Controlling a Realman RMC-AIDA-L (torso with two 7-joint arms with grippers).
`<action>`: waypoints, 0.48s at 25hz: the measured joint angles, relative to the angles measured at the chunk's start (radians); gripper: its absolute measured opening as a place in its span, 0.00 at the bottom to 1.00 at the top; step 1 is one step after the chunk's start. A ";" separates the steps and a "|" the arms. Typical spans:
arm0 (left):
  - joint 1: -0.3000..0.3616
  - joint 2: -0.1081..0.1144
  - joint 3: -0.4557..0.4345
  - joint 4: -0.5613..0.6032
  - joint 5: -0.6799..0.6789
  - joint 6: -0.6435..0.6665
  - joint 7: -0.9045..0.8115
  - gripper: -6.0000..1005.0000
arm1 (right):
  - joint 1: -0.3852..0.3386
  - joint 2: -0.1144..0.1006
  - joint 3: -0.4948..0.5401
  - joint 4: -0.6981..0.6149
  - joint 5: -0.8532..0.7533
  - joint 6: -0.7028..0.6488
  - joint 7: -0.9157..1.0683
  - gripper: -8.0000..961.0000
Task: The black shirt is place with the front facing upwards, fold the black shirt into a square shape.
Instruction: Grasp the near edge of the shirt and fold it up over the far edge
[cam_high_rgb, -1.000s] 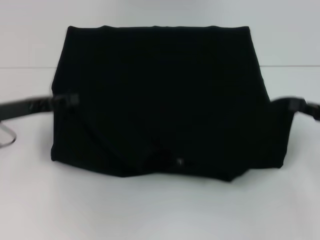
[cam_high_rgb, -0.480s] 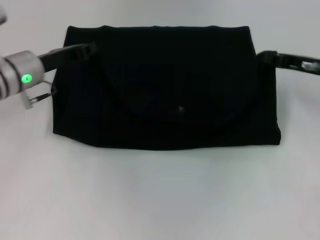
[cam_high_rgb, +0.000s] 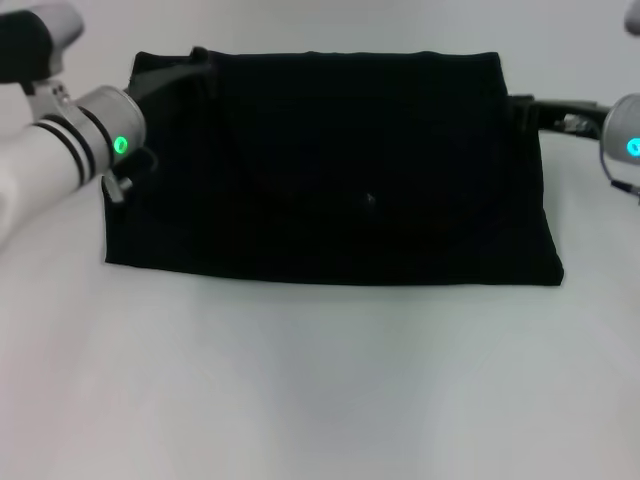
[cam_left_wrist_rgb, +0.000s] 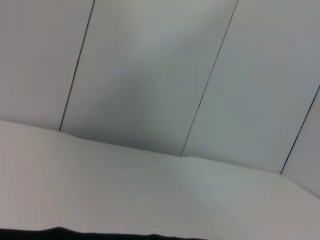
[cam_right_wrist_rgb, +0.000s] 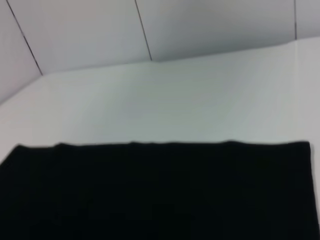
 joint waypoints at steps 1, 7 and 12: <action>0.001 -0.007 -0.001 -0.002 -0.008 -0.008 0.016 0.03 | 0.000 0.004 0.001 0.010 0.000 0.015 -0.014 0.17; 0.022 -0.036 0.000 -0.004 -0.020 -0.039 0.062 0.03 | -0.014 0.039 -0.001 0.027 0.035 0.074 -0.089 0.18; 0.032 -0.049 0.002 -0.006 -0.020 -0.049 0.093 0.03 | -0.027 0.043 -0.002 0.036 0.038 0.080 -0.096 0.19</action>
